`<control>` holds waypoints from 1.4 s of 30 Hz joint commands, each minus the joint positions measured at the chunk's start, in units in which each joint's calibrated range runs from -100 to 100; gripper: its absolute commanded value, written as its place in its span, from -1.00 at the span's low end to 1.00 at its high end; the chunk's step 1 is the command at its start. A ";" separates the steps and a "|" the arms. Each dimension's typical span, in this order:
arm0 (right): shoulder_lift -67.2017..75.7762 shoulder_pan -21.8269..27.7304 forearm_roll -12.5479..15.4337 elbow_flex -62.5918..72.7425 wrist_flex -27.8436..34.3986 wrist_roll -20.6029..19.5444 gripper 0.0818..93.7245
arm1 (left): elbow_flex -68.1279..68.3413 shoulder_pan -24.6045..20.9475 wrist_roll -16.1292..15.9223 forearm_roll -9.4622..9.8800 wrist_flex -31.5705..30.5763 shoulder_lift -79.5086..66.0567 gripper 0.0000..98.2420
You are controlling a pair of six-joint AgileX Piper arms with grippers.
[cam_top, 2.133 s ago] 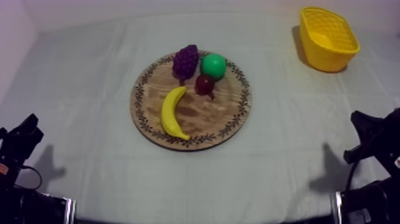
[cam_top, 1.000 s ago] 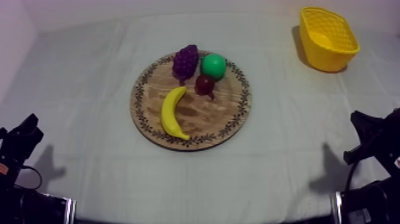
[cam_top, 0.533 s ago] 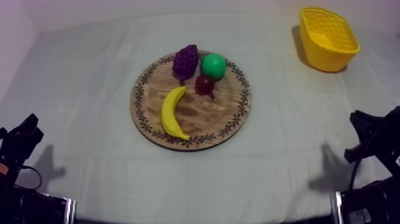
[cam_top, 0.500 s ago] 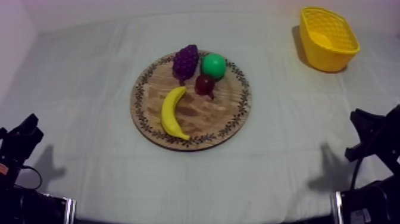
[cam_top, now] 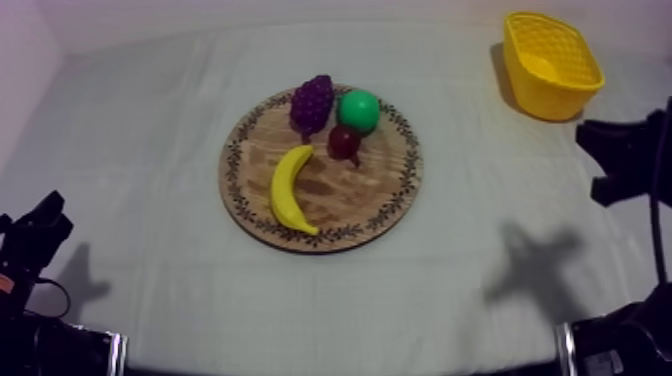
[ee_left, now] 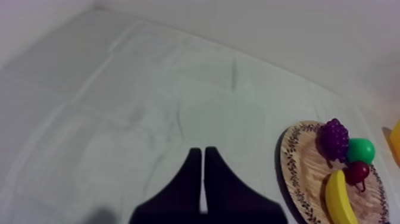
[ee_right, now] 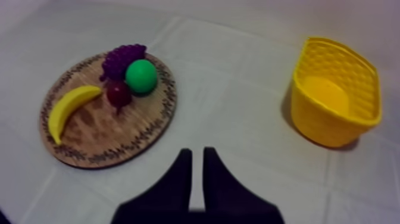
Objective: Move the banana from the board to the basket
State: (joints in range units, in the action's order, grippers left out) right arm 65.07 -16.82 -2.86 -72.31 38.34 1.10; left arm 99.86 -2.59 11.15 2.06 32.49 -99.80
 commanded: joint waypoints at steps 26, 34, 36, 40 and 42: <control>-43.43 -23.91 -10.82 22.56 5.47 -25.12 -0.85 | 0.03 0.02 0.01 0.01 0.01 -0.03 -1.00; -51.86 -26.66 -9.68 29.30 3.11 -28.37 -0.83 | 0.03 0.02 0.01 0.01 0.01 -0.03 -1.00; -54.98 -27.20 -10.27 31.96 2.85 -29.87 -0.83 | 0.03 0.02 0.00 0.01 0.01 -0.03 -1.00; -61.52 -27.63 -11.07 38.29 3.51 -31.85 -0.83 | 0.03 0.02 0.02 0.01 0.01 -0.03 -1.00; -64.49 -27.61 -11.30 41.00 3.63 -32.29 -0.83 | 0.03 0.02 0.01 0.01 0.01 -0.03 -1.00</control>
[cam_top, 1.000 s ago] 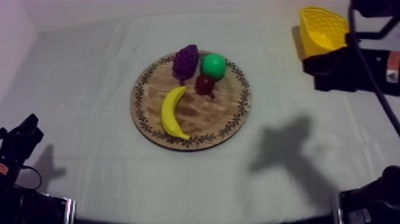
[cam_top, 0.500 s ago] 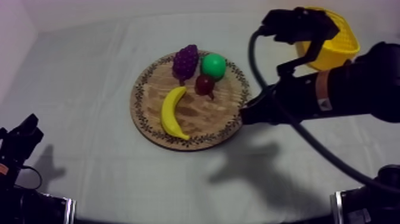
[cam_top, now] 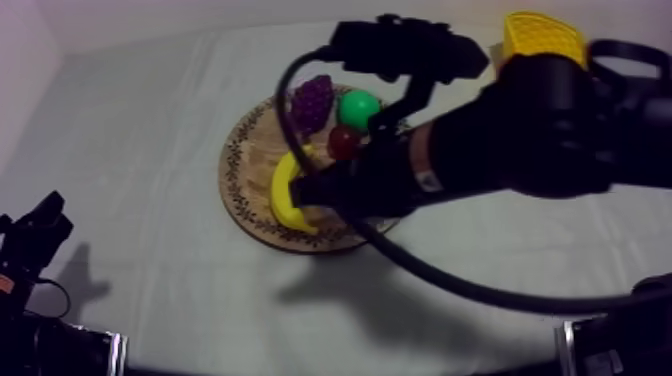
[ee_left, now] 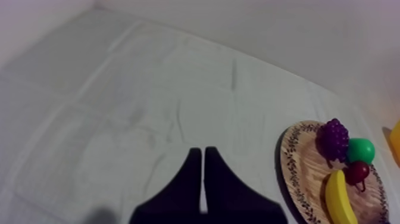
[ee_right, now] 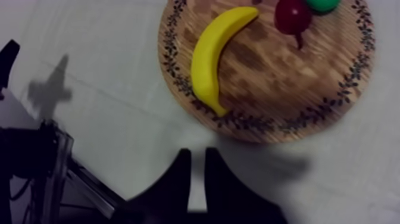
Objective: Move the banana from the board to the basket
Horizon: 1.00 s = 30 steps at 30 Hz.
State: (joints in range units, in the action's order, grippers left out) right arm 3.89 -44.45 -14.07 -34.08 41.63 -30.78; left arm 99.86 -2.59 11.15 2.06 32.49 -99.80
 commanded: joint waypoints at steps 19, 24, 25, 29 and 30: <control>-14.79 -1.10 -5.23 11.76 1.22 -4.12 -0.62 | 0.03 0.02 0.03 0.01 0.01 -0.03 -1.00; -15.12 0.01 -2.46 12.84 0.11 -0.76 0.19 | 0.03 0.02 0.01 0.01 0.01 -0.03 -1.00; -15.14 0.34 -1.77 13.03 -0.12 -0.02 0.27 | 0.03 0.02 0.01 0.01 0.01 -0.03 -1.00; -15.51 1.26 -0.16 13.72 -0.78 1.83 0.31 | 0.03 0.02 0.01 0.01 0.01 -0.03 -1.00; -15.69 1.42 -0.04 13.84 -0.98 2.00 0.31 | 0.03 0.02 0.01 0.01 0.01 -0.03 -1.00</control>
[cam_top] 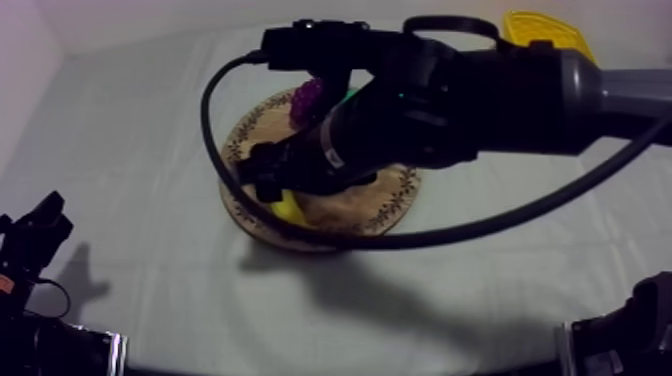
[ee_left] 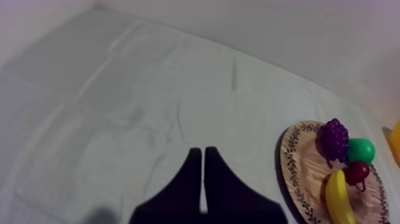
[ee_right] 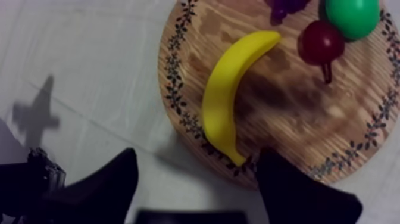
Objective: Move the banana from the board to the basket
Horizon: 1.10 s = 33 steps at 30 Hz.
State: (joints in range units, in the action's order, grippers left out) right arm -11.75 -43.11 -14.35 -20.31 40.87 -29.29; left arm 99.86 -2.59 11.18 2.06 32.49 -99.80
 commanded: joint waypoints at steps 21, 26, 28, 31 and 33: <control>-14.68 2.26 5.03 11.33 0.20 5.29 0.24 | 0.03 0.02 -0.03 0.01 0.01 -0.03 -1.00; -21.44 2.95 5.99 17.47 2.24 6.82 0.21 | 0.03 0.02 -0.02 0.01 0.01 -0.03 -1.00; -23.67 3.27 6.03 19.55 2.82 7.17 0.20 | 0.03 0.02 -0.01 0.01 0.01 -0.03 -1.00; -26.42 3.66 5.62 21.89 3.25 7.21 0.19 | 0.03 0.02 -0.02 0.01 0.01 -0.03 -1.00; -27.89 3.87 5.35 23.03 3.37 7.22 0.18 | 0.03 0.02 -0.02 0.01 0.01 -0.03 -1.00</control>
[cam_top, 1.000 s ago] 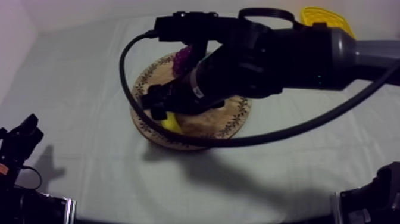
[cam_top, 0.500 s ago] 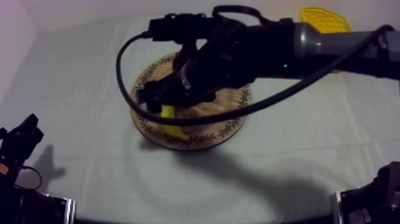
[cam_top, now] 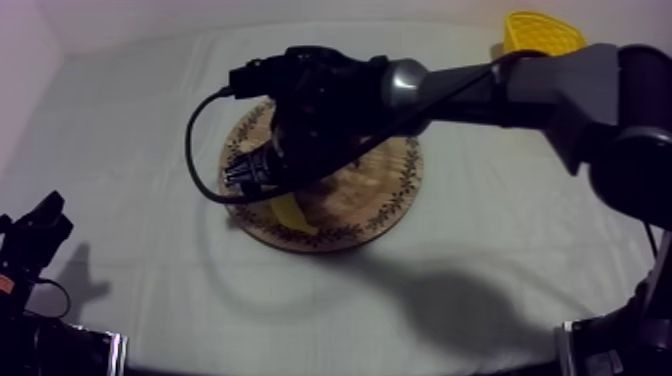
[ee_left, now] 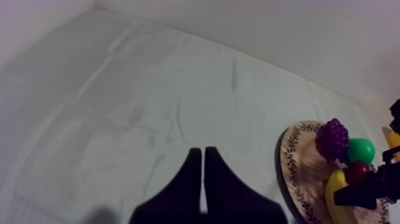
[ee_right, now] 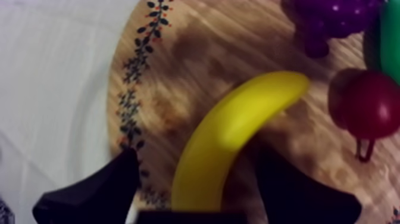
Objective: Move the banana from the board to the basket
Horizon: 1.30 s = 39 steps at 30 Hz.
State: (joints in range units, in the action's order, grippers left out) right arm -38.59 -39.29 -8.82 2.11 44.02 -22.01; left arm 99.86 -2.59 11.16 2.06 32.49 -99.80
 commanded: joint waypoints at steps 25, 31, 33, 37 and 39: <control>-2.47 0.25 -2.67 1.75 0.49 0.46 -0.51 | 0.03 0.02 0.00 0.01 0.01 -0.03 -1.00; 1.34 1.48 -0.36 4.11 4.86 2.91 -0.53 | 0.03 0.02 0.02 0.01 0.01 -0.03 -1.00; 2.97 2.67 1.19 5.59 6.75 4.24 -0.53 | 0.03 0.02 0.01 0.01 0.01 -0.03 -1.00; 6.38 6.11 4.45 9.87 11.88 7.22 -0.53 | 0.03 0.02 0.03 0.01 0.01 -0.03 -1.00; 7.92 7.84 5.02 11.63 13.83 8.02 -0.54 | 0.03 0.02 0.00 0.01 0.01 -0.03 -1.00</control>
State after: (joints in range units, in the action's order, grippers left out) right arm -32.05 -33.63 -4.49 11.98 55.68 -15.23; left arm 99.86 -2.59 11.19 2.06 32.49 -99.80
